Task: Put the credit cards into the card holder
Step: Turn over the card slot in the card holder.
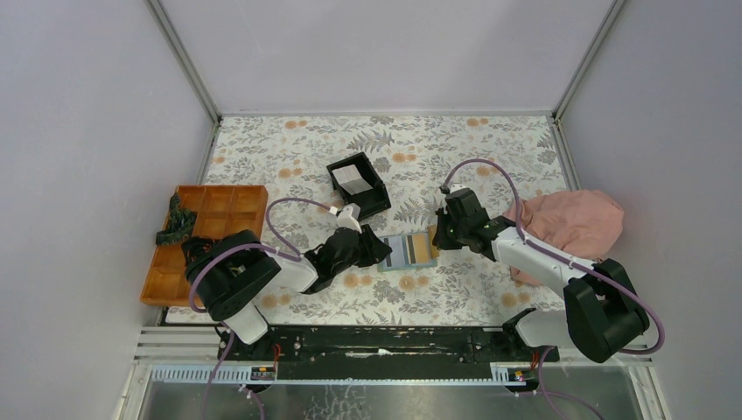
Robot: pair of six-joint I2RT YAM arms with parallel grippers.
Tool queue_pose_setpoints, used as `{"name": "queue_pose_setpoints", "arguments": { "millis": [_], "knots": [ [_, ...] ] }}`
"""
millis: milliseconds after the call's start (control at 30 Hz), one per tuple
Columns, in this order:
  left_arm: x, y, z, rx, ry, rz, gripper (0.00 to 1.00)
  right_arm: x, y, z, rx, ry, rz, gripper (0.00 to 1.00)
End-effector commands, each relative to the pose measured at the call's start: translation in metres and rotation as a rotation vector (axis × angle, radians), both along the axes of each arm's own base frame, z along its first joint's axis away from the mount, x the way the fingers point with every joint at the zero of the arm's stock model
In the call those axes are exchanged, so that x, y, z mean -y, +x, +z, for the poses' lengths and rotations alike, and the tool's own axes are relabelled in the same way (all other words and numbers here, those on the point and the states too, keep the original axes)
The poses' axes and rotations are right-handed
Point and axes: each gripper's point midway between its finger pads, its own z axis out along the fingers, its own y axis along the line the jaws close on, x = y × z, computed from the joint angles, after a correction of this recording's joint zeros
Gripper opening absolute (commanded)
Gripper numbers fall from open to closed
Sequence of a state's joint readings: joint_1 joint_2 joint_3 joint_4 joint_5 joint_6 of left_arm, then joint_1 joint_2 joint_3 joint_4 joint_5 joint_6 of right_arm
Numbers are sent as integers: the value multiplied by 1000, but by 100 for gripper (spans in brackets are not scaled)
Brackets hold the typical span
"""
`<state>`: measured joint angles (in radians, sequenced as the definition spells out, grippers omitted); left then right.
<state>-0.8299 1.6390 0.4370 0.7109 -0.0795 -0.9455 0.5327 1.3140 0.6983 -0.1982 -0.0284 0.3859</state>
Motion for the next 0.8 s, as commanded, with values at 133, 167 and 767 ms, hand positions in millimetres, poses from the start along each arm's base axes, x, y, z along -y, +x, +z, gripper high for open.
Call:
{"name": "queue_pose_setpoints", "arguments": {
  "millis": [133,167,767],
  "knots": [
    [-7,-1,-15,-16,62,12,43,-14,5,11,32,31,27,0],
    [-7,-2,-16,-17,63,11,43,-14,5,11,30,31,28,0],
    [-8,-3,-19,-22,68,10,43,-20,5,24,53,49,29,0]
  ]
}}
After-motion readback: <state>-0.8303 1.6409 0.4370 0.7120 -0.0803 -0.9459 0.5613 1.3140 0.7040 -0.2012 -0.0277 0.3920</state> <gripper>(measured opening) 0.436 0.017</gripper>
